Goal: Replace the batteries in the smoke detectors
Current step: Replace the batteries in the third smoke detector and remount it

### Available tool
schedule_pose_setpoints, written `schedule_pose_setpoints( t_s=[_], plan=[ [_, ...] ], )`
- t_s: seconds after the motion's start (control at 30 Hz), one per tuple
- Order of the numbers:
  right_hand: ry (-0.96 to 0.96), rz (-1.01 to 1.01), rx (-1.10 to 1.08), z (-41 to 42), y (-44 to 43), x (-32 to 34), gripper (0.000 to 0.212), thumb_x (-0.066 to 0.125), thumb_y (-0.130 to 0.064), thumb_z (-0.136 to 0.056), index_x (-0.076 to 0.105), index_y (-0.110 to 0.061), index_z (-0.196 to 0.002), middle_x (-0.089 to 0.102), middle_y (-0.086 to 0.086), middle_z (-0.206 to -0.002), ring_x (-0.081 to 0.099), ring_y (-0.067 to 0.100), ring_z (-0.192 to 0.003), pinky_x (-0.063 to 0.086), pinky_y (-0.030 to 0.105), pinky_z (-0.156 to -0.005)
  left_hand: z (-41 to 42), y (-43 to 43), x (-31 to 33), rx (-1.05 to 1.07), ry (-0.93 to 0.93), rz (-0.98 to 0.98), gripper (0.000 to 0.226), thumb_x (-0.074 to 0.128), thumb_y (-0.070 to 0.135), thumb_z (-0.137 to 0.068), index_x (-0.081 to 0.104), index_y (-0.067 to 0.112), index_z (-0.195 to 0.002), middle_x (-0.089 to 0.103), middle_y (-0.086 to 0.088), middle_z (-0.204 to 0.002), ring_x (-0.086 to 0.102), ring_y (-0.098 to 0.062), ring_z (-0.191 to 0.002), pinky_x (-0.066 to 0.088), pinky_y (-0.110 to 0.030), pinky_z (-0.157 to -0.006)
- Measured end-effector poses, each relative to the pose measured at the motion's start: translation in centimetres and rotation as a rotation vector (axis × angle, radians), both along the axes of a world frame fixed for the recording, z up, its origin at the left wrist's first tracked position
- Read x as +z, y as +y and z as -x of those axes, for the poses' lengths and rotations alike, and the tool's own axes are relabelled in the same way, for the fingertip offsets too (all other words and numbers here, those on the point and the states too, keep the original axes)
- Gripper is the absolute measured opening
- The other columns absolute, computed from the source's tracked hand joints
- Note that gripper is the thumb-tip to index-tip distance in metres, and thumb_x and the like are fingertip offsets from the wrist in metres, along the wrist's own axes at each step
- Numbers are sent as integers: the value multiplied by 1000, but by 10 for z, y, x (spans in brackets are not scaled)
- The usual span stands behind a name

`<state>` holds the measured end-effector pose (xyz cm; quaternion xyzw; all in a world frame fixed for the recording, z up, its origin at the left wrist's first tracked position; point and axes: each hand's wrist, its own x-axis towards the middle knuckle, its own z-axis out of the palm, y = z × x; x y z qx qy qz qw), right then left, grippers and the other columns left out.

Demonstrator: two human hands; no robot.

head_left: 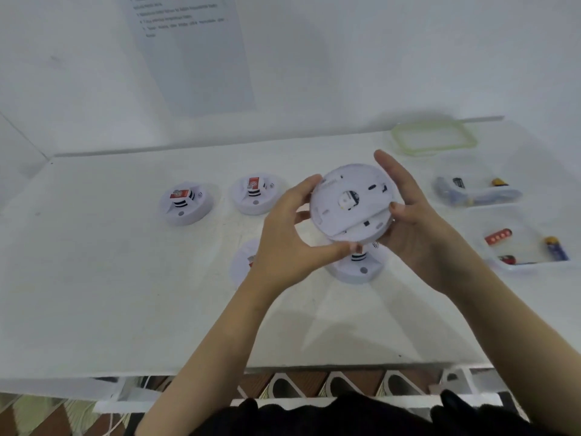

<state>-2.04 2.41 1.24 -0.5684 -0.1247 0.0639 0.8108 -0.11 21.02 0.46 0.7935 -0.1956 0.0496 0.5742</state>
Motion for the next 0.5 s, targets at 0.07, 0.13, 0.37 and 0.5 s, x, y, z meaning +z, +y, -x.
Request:
schedule_pose_setpoints(
  t_s=[0.07, 0.13, 0.37, 0.5],
  plan=[
    [17, 36, -14, 7, -11, -4, 52, 48, -19, -88, 41, -38, -136, 57, -6, -131, 56, 22, -120, 53, 34, -83, 4, -6, -1, -22, -11, -16, 90, 87, 32, -55, 48, 19, -136, 53, 12, -133, 50, 1, -120, 47, -14, -92],
    [10, 91, -29, 14, -21, -8, 53, 48, -18, -87, 42, -38, -136, 58, -10, -129, 57, 21, -119, 54, 35, -82, 8, -13, -2, -45, -9, -33, 89, 88, 30, -54, 48, 22, -134, 53, 16, -131, 49, 4, -120, 44, -11, -91],
    [-22, 253, 10, 32, -50, -10, 62, 64, -6, -76, 48, -29, -131, 56, -6, -128, 58, 14, -115, 52, 25, -82, 25, -32, -8, -131, 71, 51, 93, 88, 17, -57, 43, 16, -137, 54, 7, -134, 53, -11, -123, 50, -24, -93],
    [-29, 346, 70, 37, -68, -1, 65, 70, -5, -71, 52, -26, -130, 57, -11, -126, 58, 13, -114, 54, 26, -79, 38, -48, -12, -150, 51, -23, 94, 85, 14, -61, 37, 16, -142, 50, 3, -138, 48, -10, -127, 48, -22, -95]
  ],
)
